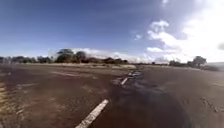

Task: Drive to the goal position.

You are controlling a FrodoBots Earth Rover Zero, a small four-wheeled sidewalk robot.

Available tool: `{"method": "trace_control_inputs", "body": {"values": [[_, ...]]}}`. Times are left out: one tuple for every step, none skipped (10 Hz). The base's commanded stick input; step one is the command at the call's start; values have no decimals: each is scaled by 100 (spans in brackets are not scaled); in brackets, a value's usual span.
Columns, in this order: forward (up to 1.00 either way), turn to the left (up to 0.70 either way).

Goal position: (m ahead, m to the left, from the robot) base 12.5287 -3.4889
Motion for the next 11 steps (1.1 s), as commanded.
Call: {"method": "trace_control_inputs", "body": {"values": [[0,-50],[0,-50],[17,0],[42,0],[50,0],[50,0],[50,0],[50,0],[50,0],[50,0],[50,0]]}}
